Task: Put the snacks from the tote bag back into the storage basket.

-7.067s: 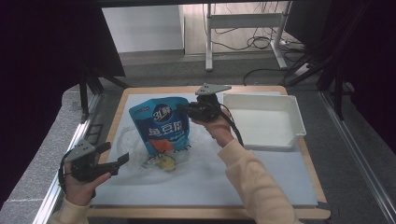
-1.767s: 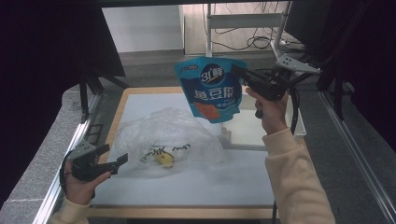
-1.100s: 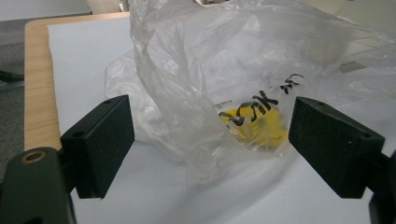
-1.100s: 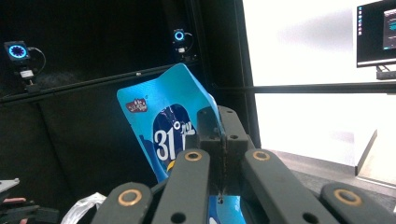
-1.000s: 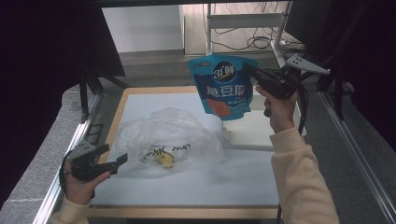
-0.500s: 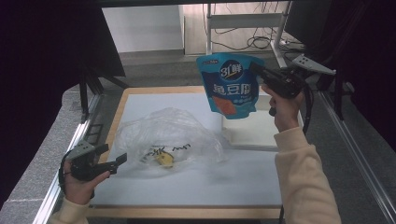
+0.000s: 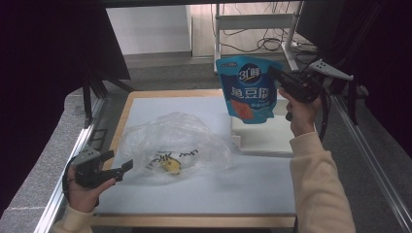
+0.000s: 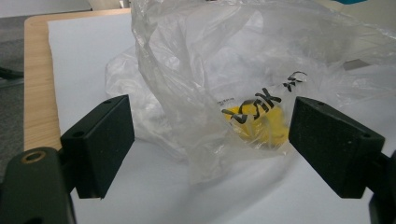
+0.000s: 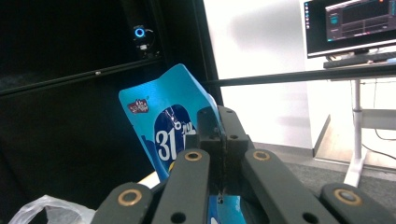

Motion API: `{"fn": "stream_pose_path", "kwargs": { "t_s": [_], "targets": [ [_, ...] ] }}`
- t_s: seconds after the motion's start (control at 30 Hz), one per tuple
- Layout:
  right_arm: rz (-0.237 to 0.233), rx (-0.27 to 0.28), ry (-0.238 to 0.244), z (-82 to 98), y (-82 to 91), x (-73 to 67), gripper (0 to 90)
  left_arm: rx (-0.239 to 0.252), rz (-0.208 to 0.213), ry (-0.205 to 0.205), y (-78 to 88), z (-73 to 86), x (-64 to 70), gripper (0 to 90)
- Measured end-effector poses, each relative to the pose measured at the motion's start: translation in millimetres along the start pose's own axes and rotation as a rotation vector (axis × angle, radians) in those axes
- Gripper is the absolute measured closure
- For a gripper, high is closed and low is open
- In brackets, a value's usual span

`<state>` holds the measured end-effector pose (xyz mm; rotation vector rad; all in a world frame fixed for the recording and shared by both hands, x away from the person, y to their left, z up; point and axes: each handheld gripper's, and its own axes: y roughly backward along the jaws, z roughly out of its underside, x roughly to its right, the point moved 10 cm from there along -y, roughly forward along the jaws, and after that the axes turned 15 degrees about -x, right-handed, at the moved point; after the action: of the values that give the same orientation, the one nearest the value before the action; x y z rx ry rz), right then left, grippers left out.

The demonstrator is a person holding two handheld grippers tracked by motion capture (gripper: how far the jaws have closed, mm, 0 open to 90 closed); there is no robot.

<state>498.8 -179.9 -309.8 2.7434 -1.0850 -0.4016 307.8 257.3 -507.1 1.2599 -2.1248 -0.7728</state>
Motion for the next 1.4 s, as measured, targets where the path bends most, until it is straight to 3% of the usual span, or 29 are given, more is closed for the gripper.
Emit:
{"fn": "stream_pose_path", "kwargs": {
  "t_s": [0.33,0.63,1.4],
  "targets": [
    [0.036,-0.002,-0.028,6.4,3.0,20.8,89.5,-0.005,-0.002,0.000,-1.5,0.7,-0.2,14.6],
    [0.063,-0.040,-0.035,20.5,-6.6,33.7,89.6,-0.008,-0.002,0.000,-2.8,1.2,0.0,14.6],
    [0.079,-0.110,-0.068,52.6,-29.9,55.2,89.4,-0.010,-0.006,0.004,-3.3,2.5,-1.9,14.6]
  ]
}}
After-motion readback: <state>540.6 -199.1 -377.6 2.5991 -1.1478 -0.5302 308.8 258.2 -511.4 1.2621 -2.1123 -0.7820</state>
